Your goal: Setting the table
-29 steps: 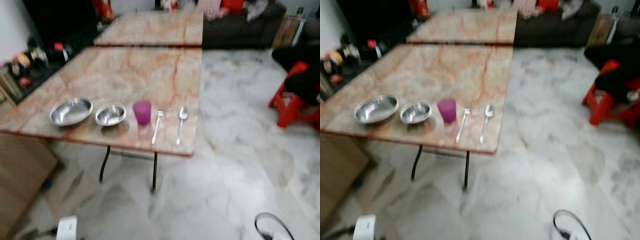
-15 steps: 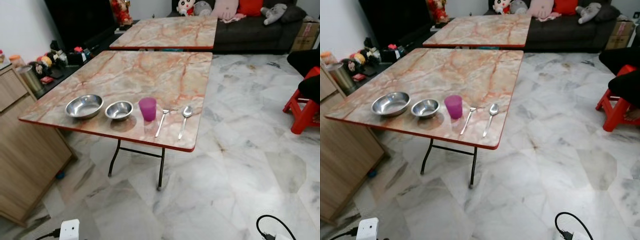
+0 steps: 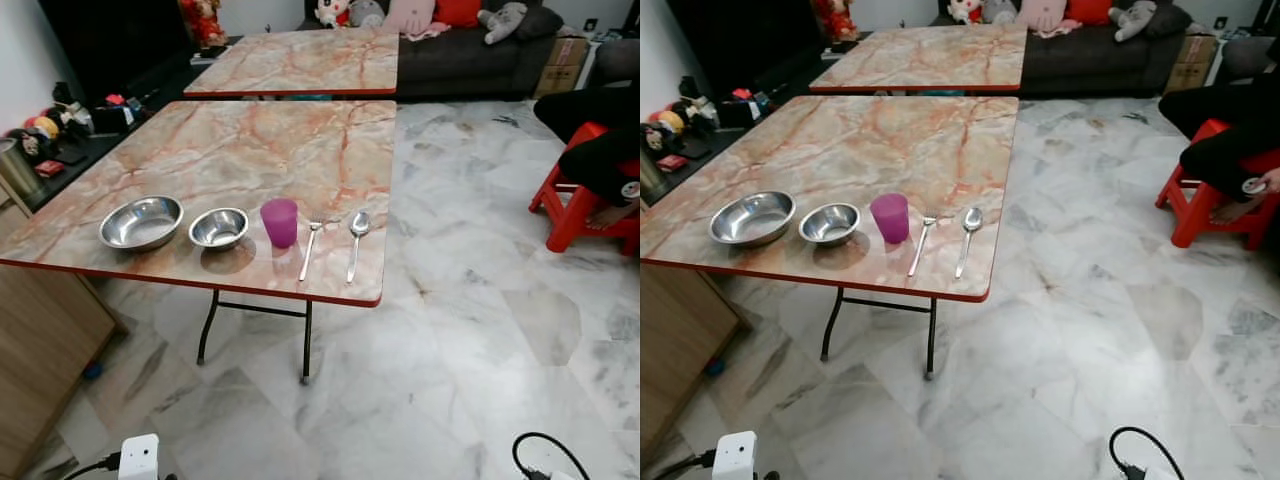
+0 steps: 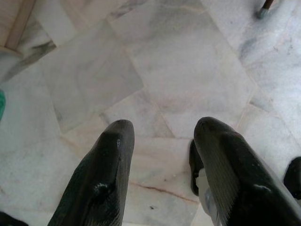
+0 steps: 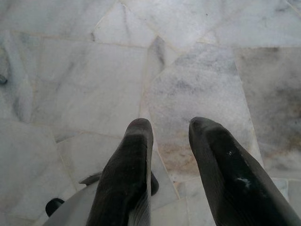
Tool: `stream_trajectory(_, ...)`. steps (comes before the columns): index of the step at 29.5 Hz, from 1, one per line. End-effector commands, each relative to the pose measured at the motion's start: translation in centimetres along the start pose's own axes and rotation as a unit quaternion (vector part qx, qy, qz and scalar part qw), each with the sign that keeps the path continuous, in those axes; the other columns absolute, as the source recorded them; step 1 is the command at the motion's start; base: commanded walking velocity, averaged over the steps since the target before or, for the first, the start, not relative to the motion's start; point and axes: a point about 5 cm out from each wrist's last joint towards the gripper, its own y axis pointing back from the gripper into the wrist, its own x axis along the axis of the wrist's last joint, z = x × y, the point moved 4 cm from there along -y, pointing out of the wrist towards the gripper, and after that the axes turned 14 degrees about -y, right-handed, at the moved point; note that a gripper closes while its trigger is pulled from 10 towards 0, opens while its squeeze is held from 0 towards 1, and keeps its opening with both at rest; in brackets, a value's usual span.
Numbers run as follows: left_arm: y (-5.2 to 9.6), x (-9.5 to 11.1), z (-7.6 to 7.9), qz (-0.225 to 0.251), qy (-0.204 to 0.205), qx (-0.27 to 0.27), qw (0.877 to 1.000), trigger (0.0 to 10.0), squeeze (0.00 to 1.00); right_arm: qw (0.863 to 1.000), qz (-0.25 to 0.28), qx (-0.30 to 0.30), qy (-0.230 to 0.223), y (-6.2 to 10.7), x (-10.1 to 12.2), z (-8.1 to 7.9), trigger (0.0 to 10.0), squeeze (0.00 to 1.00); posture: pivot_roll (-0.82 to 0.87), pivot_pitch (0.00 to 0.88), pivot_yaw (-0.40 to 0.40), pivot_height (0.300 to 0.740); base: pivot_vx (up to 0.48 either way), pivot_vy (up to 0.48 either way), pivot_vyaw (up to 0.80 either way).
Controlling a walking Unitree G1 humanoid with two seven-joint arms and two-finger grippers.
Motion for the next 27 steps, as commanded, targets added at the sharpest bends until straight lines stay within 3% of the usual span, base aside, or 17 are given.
stream_trajectory(1, 0.15, -0.79, -0.58, -0.011, -0.002, 0.004, 1.000, 10.0, 0.00, 1.000, 0.003, 0.000, -0.005, -0.02, 0.05, -0.16, 10.0, 0.00, 0.00, 0.044, 0.071, 0.740, 0.000, 0.000, 0.00)
stream_trajectory(10, 0.15, -0.78, -0.57, -0.011, -0.003, 0.004, 1.000, 10.0, 0.00, 1.000, 0.001, -0.002, -0.009, -0.02, -0.03, -0.11, 10.0, 0.00, 0.01, 0.043, 0.072, 0.740, 0.000, 0.000, -0.53)
stream_trajectory(27, 0.14, -0.75, -0.57, -0.011, -0.002, 0.004, 1.000, 10.0, 0.00, 1.000, 0.005, -0.001, -0.019, -0.02, 0.04, -0.17, 10.0, 0.00, 0.01, 0.044, 0.072, 0.740, 0.000, 0.400, -0.14)
